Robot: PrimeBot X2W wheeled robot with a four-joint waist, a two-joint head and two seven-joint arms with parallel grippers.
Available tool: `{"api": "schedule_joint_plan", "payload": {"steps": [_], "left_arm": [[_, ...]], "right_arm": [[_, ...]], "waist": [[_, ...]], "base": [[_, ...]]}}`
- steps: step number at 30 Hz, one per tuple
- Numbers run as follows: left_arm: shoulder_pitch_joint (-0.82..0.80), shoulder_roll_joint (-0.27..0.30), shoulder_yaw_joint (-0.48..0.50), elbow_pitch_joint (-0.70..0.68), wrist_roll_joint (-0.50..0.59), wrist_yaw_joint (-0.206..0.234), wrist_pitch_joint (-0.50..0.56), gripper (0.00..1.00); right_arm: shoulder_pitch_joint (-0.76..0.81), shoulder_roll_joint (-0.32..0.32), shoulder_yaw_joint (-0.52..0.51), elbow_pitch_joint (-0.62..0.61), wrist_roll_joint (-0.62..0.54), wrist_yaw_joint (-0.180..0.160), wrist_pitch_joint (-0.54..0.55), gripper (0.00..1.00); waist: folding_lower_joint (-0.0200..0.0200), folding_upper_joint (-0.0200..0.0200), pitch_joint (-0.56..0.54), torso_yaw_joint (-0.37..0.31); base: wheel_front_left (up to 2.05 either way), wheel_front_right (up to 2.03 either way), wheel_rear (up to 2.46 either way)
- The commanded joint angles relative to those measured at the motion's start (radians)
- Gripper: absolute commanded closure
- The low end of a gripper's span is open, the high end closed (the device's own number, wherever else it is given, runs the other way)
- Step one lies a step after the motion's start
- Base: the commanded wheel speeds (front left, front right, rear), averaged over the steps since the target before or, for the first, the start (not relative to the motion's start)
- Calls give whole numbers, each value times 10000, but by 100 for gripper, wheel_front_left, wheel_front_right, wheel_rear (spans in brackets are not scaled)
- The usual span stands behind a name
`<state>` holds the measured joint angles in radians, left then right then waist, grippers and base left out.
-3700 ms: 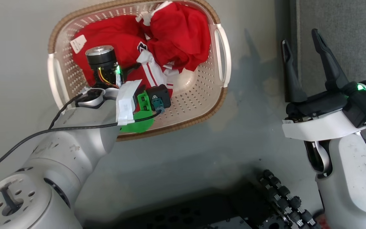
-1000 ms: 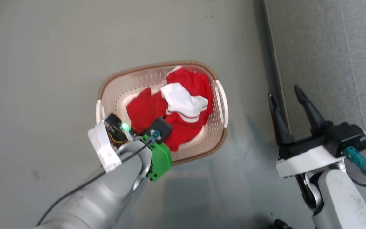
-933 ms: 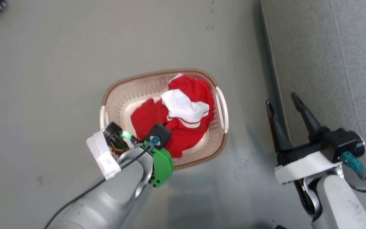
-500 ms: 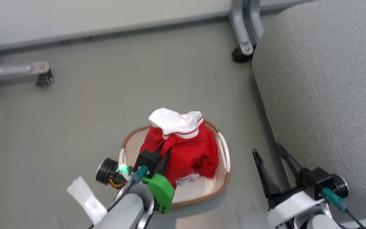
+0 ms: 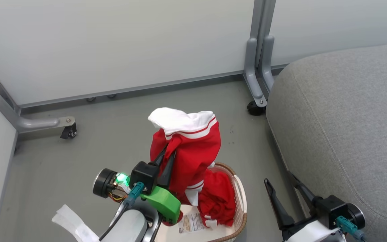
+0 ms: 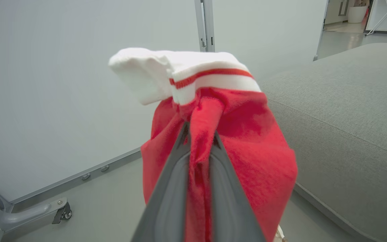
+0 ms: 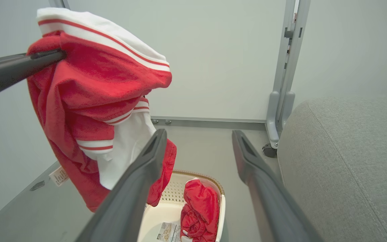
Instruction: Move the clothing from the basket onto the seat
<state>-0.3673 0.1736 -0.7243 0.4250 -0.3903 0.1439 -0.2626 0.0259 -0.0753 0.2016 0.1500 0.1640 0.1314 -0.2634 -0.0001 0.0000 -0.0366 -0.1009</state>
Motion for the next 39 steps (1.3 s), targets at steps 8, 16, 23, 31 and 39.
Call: {"api": "schedule_joint_plan", "payload": {"steps": [8,16,23,31,39], "left_arm": [[17,-189,201,-628,51,-173,-31,100],[-424,-544,-147,-916,62,-437,102,100],[-799,-855,-527,-1372,-68,-652,369,100],[-1002,-1067,-1053,-1934,-192,-824,767,100],[-1054,-1127,-1401,-2076,-279,-842,1035,100]], "right_arm": [[185,-227,533,6,153,-14,-20,0],[-371,-284,1442,123,477,-14,-20,0],[-917,-232,1941,468,588,-14,-20,0],[-1350,-183,2159,820,802,-14,-20,0],[-1598,-156,2213,722,948,-14,-20,50]], "waist": [[1,0,-275,67],[1,0,-232,117],[1,0,-179,222],[1,0,-123,303],[1,0,-56,340]], "base": [[0,0,0],[0,0,0],[0,0,0],[0,0,0],[0,0,0]]}}
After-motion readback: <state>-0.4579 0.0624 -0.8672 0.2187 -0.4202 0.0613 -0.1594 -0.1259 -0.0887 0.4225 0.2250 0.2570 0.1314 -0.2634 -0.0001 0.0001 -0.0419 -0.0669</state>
